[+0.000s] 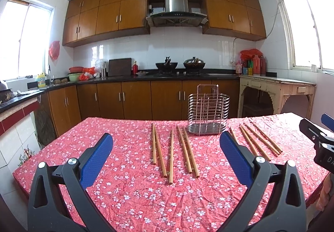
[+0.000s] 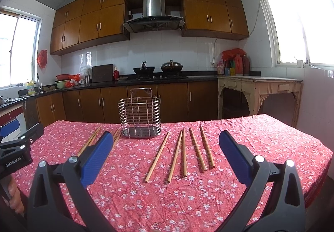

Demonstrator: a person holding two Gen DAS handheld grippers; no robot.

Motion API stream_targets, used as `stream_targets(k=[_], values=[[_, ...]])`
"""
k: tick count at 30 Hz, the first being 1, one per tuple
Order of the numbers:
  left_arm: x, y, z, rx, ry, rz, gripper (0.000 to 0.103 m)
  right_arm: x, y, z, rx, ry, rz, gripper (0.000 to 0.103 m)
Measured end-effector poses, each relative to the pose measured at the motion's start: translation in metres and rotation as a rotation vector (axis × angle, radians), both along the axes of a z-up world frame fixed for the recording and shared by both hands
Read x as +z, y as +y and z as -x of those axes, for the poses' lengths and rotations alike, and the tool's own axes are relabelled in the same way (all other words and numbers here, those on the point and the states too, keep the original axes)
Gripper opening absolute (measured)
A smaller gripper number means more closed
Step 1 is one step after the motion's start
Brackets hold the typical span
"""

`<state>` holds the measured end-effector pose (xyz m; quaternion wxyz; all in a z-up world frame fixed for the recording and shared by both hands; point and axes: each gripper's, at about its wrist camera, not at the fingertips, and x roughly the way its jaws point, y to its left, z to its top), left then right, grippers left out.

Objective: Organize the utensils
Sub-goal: 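Lower the left tool onto a wooden chopstick and close it while the right tool grasps another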

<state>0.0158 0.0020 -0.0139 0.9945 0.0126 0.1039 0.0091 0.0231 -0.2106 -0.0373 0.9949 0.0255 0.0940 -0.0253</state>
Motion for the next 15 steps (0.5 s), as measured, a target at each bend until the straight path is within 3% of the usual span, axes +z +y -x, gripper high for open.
stream_targets(k=[6, 11, 15], values=[[-0.012, 0.024, -0.030, 0.009, 0.128, 0.053, 0.101, -0.017, -0.026, -0.038, -0.054, 0.164, -0.086, 0.099], [-0.026, 0.057, -0.079, 0.018, 0.295, 0.076, 0.100, -0.033, -0.070, -0.092, -0.141, 0.360, -0.156, 0.077], [-0.037, 0.076, -0.110, 0.010, 0.404, 0.101, 0.081, -0.051, -0.100, -0.139, -0.162, 0.511, -0.204, 0.056]])
